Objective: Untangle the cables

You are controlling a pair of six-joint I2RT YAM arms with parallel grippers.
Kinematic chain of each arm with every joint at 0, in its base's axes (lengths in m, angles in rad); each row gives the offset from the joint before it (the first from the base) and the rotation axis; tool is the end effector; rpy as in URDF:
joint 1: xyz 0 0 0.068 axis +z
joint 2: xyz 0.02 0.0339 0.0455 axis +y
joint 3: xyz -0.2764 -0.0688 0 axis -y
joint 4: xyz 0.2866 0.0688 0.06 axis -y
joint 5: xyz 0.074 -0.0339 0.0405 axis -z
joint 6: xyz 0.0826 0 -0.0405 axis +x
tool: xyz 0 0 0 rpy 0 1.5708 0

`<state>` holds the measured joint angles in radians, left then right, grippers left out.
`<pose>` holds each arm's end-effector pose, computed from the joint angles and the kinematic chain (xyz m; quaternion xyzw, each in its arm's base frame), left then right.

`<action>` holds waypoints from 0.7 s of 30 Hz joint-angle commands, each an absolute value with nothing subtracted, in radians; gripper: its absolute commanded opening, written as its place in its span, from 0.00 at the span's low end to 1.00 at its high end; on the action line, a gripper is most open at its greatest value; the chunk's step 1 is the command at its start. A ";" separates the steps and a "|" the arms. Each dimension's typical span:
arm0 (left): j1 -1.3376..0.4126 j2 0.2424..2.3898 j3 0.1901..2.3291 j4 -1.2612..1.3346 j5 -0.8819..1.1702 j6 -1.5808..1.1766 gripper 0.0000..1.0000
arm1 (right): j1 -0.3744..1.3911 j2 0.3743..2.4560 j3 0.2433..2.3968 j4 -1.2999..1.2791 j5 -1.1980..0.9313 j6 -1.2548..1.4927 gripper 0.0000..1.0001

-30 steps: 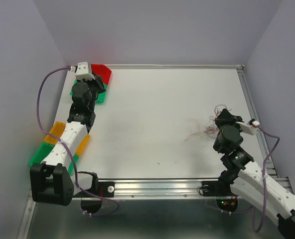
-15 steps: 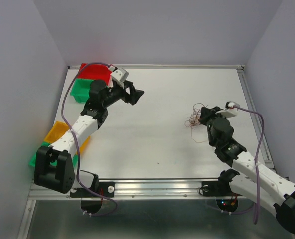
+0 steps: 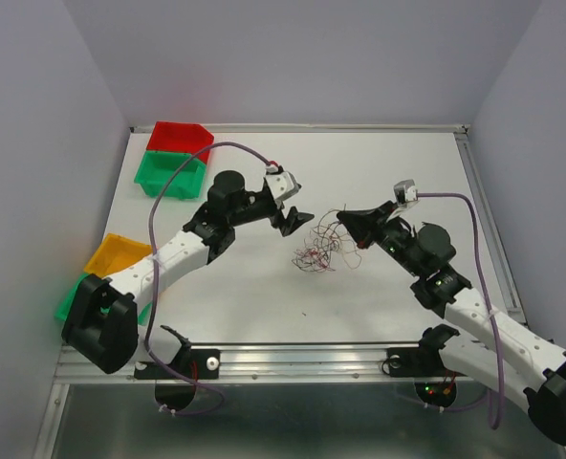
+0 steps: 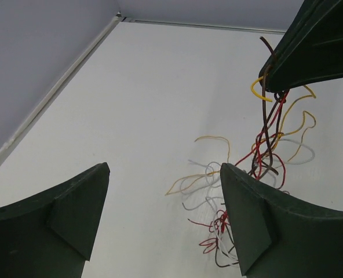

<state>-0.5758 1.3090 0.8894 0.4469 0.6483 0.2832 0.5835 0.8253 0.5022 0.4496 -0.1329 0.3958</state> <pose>0.2869 -0.2457 0.3223 0.4828 0.5060 -0.3188 0.6397 0.2259 0.1623 0.3021 -0.1114 0.6520 0.3909 0.6401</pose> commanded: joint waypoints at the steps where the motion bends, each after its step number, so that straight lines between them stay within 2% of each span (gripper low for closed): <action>1: -0.636 1.357 0.905 0.439 0.632 0.353 0.89 | 0.584 0.839 0.566 0.549 -0.261 0.387 0.01; 16: -0.738 1.546 0.957 0.374 0.663 0.429 0.87 | 0.586 0.838 0.561 0.555 -0.247 0.400 0.00; 21: -0.736 1.557 0.983 0.359 0.625 0.417 0.85 | 0.586 0.813 0.546 0.554 -0.177 0.399 0.01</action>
